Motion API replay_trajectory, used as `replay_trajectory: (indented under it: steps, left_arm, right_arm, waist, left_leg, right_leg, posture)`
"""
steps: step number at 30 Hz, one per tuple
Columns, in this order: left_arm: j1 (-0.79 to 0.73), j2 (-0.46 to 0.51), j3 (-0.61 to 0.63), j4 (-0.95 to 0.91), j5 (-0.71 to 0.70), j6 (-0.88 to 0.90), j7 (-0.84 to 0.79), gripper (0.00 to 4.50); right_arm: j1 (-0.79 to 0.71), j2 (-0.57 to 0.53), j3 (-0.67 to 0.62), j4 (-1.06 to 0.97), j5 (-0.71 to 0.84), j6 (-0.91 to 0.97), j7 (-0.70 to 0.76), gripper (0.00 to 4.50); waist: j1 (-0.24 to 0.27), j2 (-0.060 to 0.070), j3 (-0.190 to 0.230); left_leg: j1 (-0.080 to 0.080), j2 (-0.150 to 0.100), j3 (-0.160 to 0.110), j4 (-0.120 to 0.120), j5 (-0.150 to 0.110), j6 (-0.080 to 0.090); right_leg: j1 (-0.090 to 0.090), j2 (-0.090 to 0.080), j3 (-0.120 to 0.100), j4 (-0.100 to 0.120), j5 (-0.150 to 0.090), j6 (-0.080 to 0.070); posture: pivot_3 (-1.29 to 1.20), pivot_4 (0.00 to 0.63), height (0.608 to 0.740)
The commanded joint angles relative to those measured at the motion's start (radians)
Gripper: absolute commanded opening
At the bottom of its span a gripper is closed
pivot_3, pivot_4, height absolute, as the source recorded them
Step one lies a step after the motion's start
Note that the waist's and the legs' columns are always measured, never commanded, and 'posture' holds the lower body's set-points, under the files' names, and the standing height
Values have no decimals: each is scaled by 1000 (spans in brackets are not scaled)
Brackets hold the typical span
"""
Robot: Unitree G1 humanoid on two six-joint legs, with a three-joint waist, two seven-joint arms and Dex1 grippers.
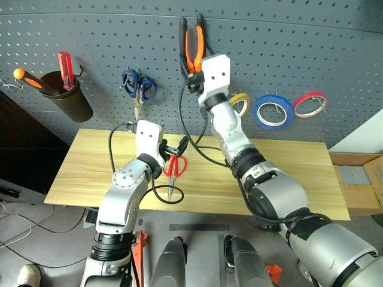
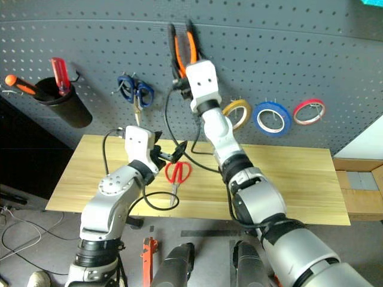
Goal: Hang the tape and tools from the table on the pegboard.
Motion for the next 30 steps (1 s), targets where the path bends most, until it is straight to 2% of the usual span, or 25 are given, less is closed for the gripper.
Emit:
replay_trajectory:
  steps: [1,7,14,19,20,26,30]
  left_arm:
    - [8,8,5,-59,-6,6,4,4500]
    - [-2,11,10,-40,-3,2,6,4500]
    - [-11,7,7,4,1,-29,2,4500]
    - [-28,-6,-5,52,3,-60,-4,4500]
    - [-30,-7,-7,61,4,-67,-7,4500]
    - [-27,-8,-18,98,10,-97,-16,4500]
    - [53,13,-54,92,62,-82,6,4500]
  right_arm:
    - [-24,7,1,-25,-23,-41,-54,2691]
    - [30,19,24,-38,-21,1,20,2691]
    - [196,-14,97,-202,-52,69,145,2691]
    - [313,-71,121,-417,-27,168,273,4334]
    - [331,-83,123,-458,-24,190,287,4468]
    - [470,-169,134,-768,43,372,447,4468]
    - [605,-267,178,-1009,98,478,603,4468]
  waist:
    - [1,0,1]
    - [1,0,1]
    - [-4,0,1]
    - [-6,0,0]
    - [-6,0,0]
    - [-8,0,0]
    - [-17,0,0]
  left_leg:
    - [0,0,0,0,0,0]
    - [0,0,0,-2,0,0]
    - [1,0,0,-2,0,0]
    - [2,1,0,-2,0,0]
    - [1,0,0,-1,0,0]
    - [0,1,0,-1,0,-1]
    - [0,1,1,-1,0,-1]
  right_leg:
    - [-1,0,0,0,0,0]
    - [-1,0,-1,-1,-1,-1]
    - [0,0,0,-1,-1,-1]
    - [1,0,0,-1,-1,-1]
    - [1,0,0,-1,-1,-1]
    - [0,0,0,-2,-1,0]
    - [1,0,0,-3,-1,0]
  posture:
    - [284,308,740]
    - [268,305,740]
    - [221,294,740]
    - [175,285,740]
    - [166,285,740]
    - [112,279,740]
    - [67,281,740]
